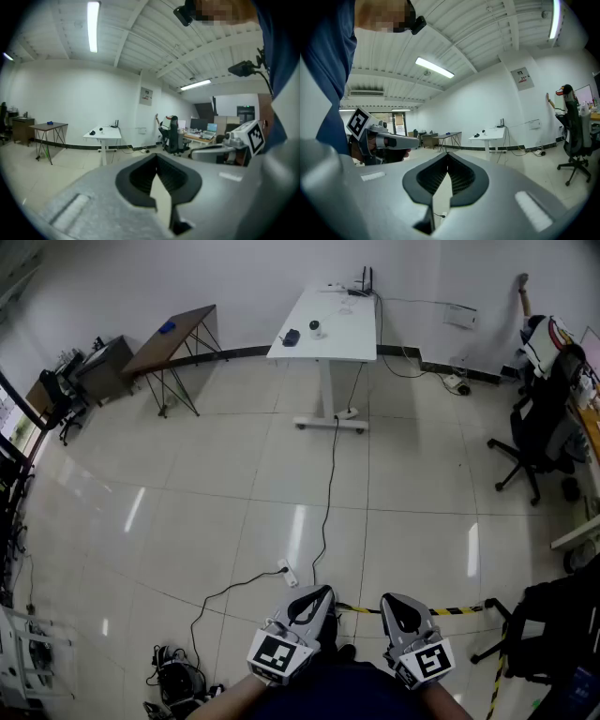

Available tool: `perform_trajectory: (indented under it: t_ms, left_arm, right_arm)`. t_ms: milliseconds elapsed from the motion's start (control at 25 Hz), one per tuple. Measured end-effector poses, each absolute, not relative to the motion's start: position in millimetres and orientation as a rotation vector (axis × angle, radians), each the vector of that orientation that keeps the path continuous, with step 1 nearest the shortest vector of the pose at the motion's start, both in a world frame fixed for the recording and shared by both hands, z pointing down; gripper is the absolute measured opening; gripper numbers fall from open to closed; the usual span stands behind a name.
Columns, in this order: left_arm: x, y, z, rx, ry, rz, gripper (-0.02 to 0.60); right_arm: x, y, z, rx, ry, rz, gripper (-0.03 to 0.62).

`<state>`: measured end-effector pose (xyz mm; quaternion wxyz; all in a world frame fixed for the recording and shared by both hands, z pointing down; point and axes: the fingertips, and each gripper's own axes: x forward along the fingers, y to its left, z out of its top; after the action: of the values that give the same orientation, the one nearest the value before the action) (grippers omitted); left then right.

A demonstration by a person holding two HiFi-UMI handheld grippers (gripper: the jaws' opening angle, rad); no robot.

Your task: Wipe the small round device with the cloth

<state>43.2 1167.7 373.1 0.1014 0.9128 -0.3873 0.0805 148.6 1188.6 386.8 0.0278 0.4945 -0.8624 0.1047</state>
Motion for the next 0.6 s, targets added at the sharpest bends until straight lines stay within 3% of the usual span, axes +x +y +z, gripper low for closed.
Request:
perform_trajectory:
  t_ms: [600]
  left_arm:
    - [-21.2,970.2,366.0,2.664,-1.21,0.111,0.002]
  right_arm:
    - [94.8,984.4,374.7,1.499,-2.669,0.392,0.011]
